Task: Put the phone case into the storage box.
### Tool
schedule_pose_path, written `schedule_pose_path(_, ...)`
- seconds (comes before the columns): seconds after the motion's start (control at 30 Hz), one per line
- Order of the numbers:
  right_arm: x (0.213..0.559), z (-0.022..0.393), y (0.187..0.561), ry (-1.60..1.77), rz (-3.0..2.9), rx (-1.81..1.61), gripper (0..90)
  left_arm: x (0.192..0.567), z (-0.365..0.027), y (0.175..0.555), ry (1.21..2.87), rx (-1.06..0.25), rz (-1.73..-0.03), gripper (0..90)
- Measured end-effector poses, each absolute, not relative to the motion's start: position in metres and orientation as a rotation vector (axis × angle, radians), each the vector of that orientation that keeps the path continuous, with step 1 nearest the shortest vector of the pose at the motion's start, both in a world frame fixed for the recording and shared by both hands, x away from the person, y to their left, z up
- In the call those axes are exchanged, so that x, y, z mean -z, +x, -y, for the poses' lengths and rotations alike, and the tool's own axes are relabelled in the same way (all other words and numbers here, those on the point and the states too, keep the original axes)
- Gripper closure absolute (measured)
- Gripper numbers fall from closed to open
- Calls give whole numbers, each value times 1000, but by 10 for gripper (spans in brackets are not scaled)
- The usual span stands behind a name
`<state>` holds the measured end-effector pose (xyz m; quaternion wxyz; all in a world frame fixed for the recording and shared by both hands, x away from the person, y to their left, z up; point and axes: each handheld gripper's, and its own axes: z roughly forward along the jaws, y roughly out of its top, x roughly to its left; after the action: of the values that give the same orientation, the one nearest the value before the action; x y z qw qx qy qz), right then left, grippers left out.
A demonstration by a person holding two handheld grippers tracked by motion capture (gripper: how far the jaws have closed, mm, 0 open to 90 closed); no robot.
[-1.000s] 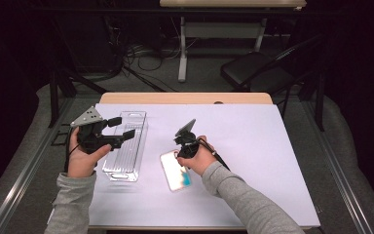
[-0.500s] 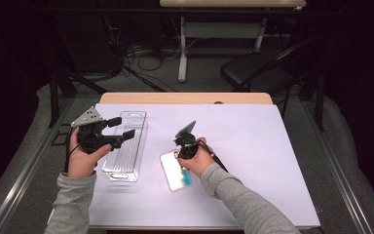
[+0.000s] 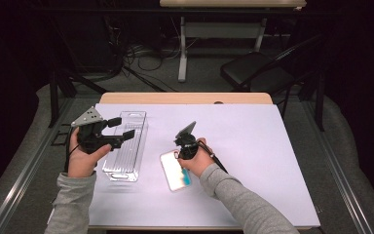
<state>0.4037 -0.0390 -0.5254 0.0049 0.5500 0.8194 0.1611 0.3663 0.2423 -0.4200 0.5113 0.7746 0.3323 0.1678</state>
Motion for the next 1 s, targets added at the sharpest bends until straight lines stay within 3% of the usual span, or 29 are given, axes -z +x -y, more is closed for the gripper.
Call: schedule_pose_path(1.0, 529, 38, 404, 1734, -2582, -437, 830, 421, -245, 367, 1865, -408, -808, 261)
